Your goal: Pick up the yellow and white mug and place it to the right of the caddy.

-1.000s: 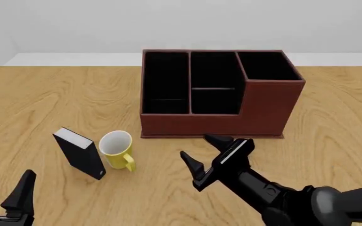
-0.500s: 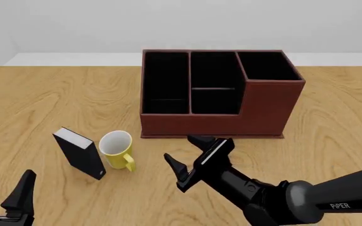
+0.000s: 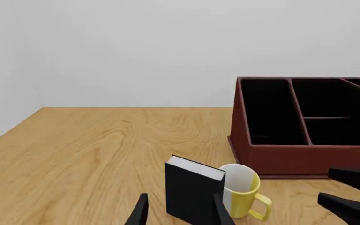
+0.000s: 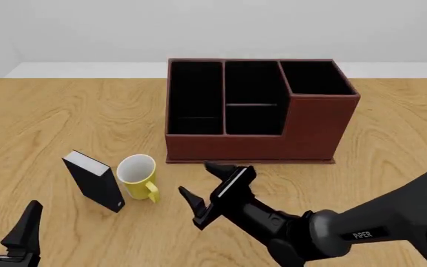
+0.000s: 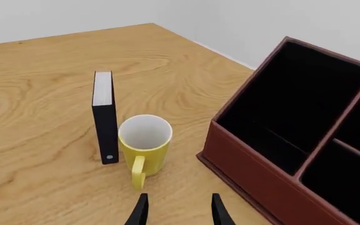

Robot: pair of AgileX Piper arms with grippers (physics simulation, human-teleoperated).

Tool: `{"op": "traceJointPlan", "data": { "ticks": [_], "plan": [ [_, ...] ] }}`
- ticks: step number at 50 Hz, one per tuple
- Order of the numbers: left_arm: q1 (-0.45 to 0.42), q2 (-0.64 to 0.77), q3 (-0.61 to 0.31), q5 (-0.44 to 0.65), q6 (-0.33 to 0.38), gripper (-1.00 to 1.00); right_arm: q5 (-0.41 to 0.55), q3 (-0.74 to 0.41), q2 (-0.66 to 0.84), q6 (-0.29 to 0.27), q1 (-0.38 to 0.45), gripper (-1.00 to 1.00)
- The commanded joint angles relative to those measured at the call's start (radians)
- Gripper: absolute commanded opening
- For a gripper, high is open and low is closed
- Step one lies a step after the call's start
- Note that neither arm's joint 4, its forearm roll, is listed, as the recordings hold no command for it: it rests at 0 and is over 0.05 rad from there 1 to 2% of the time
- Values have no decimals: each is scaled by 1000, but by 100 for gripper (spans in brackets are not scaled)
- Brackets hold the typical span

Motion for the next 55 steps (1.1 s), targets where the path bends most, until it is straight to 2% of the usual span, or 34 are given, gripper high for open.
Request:
{"op": "traceJointPlan", "data": {
  "ticks": [1,26,55],
  "plan": [
    [0,0,0,0,0,100,0,-49,66,-1,22,100],
    [0,0,0,0,0,100,50,-175,159,-3,84,100],
    [0,0,0,0,0,100,66,-274,254,9,95,100]
  ]
}}
